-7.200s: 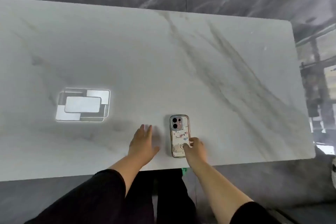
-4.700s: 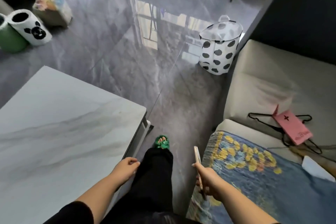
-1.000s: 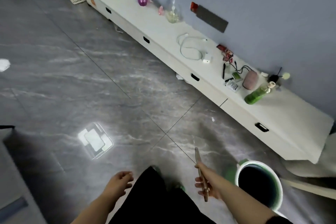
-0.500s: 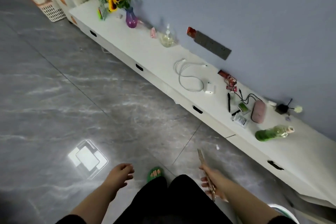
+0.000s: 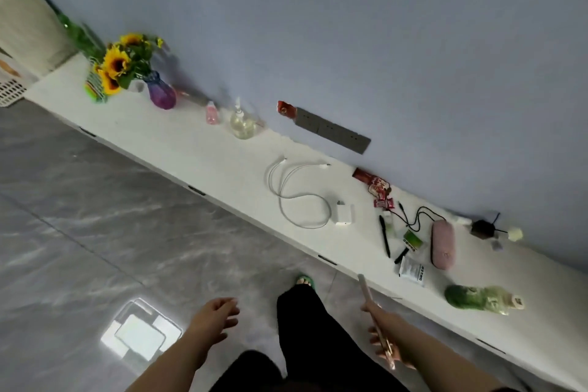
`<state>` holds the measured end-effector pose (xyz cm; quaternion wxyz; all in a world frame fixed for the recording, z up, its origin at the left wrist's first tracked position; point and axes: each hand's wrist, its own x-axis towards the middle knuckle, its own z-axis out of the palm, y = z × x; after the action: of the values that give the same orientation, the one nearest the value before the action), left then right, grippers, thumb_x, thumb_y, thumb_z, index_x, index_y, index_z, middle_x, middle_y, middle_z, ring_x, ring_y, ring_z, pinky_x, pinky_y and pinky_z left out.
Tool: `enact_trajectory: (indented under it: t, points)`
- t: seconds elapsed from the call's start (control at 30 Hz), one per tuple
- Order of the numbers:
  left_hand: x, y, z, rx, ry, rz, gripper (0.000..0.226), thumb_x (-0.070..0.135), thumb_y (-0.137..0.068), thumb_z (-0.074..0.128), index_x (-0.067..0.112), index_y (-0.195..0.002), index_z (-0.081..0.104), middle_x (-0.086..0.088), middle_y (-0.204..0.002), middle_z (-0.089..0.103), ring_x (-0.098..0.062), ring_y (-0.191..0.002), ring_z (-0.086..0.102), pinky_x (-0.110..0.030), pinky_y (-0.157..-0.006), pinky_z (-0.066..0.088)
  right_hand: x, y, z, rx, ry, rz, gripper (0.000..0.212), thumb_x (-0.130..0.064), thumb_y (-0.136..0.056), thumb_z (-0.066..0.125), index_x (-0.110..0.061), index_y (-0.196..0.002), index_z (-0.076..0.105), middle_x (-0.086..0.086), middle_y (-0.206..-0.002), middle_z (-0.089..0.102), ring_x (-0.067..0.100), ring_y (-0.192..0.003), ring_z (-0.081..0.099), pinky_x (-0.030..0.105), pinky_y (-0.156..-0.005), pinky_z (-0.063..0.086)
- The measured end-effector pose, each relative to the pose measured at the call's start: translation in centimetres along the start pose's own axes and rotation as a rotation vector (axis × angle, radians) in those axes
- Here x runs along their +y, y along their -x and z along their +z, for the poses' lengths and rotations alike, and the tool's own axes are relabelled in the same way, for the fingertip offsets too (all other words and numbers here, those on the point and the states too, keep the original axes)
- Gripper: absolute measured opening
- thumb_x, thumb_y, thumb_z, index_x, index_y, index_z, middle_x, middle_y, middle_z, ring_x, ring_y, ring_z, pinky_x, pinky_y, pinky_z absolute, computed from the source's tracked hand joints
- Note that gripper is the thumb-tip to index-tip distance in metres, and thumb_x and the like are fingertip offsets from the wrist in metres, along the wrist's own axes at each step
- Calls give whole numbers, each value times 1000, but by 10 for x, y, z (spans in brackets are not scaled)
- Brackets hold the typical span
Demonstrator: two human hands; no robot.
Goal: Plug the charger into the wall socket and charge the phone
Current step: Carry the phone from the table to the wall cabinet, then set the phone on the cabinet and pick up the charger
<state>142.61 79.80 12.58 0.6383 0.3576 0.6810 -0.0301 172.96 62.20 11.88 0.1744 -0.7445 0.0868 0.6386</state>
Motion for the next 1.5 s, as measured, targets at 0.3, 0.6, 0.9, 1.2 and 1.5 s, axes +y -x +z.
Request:
enact_trajectory:
  t: [0.3, 0.6, 0.9, 1.2, 1.5]
  points:
    - [122, -66, -27, 17, -82, 18, 12, 20, -96, 52, 13, -97, 61, -7, -92, 66, -20, -78, 60, -28, -62, 43, -160, -32, 35, -11, -29, -137, 46, -52, -77, 65, -10, -94, 64, 12, -82, 56, 25, -71, 56, 30, -60, 48]
    - [251, -171, -75, -148, -364, 24, 13, 27, -94, 51, 22, -93, 63, -1, -97, 69, -17, -87, 64, -27, -66, 44, -265, -53, 102, 57, -262, -49, 38, -43, -83, 65, -8, -98, 60, 12, -85, 51, 26, -72, 52, 32, -65, 42]
    - [335, -311, -70, -187, -836, 230, 34, 23, -90, 55, 19, -124, 57, -5, -126, 62, -19, -110, 60, -23, -90, 42, -347, -115, 188, 57, -429, 1, 28, -32, -81, 71, -14, -73, 50, 3, -60, 46, 15, -50, 44, 25, -47, 35]
    - [321, -437, -39, -139, -1526, 623, 125, 66, -68, 65, 32, -145, -27, -5, -153, -36, -25, -145, -24, -48, -120, -1, -410, -225, 262, 129, -489, -125, 53, -29, -70, 79, -16, -113, 52, 8, -95, 62, 19, -71, 58, 28, -54, 46]
    - [290, -473, -31, -97, -1527, 671, 146, 82, -46, 61, 34, -136, -42, -7, -144, -51, -28, -133, -46, -61, -111, -14, -417, -279, 276, 503, -246, -170, 90, -39, -60, 76, -21, -135, 31, 3, -130, 42, 26, -123, 43, 44, -104, 39]
